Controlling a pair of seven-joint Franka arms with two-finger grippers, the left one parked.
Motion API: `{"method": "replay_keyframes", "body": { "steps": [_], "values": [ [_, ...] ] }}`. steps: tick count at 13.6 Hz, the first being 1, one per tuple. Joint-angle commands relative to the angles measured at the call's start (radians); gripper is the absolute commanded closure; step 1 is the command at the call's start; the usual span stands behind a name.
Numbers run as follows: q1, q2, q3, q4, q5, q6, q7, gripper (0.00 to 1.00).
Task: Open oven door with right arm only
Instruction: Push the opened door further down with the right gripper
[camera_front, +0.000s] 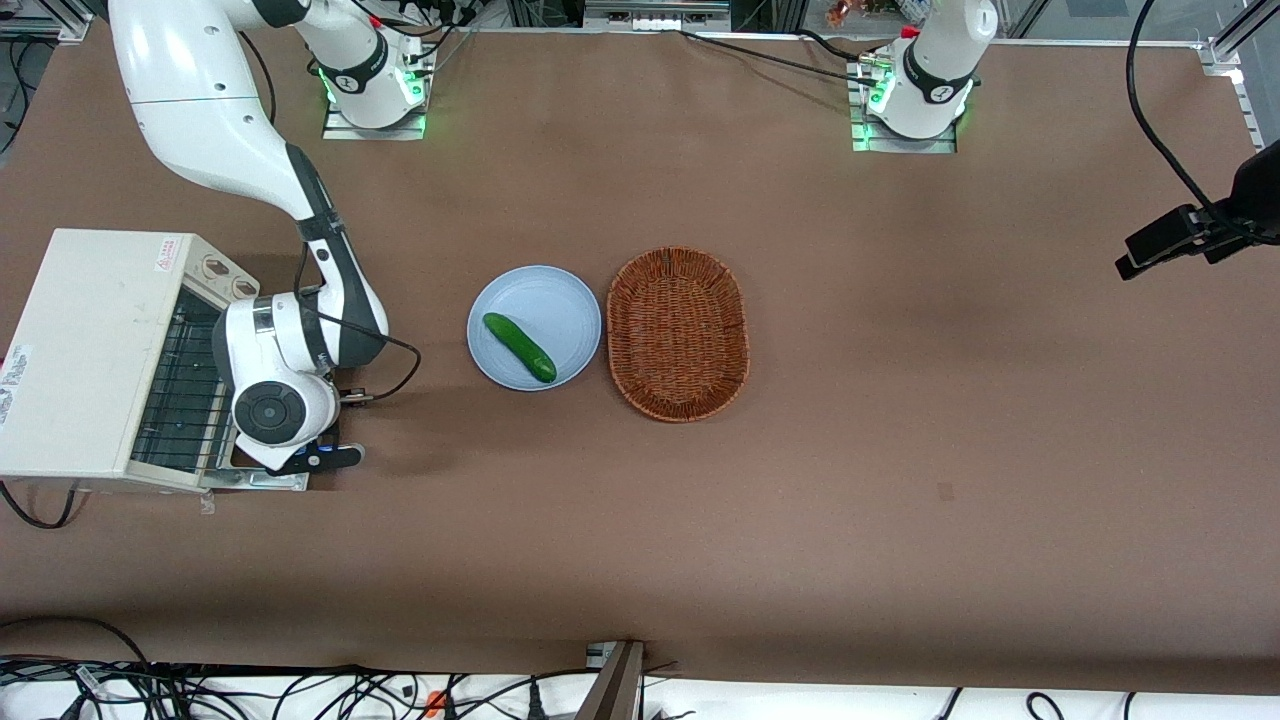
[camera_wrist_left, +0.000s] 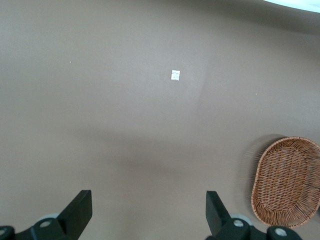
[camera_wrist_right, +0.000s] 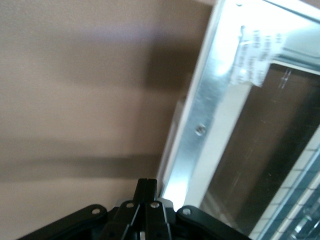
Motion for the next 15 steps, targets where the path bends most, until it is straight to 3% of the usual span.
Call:
{"method": "replay_keyframes", "body": {
  "steps": [1,4,6,10,11,14,15],
  "values": [
    [0.007,0.004,-0.008,0.005,0.035,-0.010,-0.012,1.00],
    [0.004,-0.002,-0.009,0.011,0.045,-0.014,-0.024,1.00],
    [-0.004,-0.009,-0.012,0.049,0.111,-0.037,-0.039,1.00],
    [-0.005,-0.084,-0.020,0.079,0.154,-0.097,-0.059,1.00],
    [-0.007,-0.110,-0.020,0.079,0.157,-0.109,-0.059,0.95],
    [-0.017,-0.187,-0.023,0.077,0.214,-0.186,-0.068,0.28],
    [-0.022,-0.213,-0.025,0.079,0.217,-0.214,-0.076,0.00]
  ]
}}
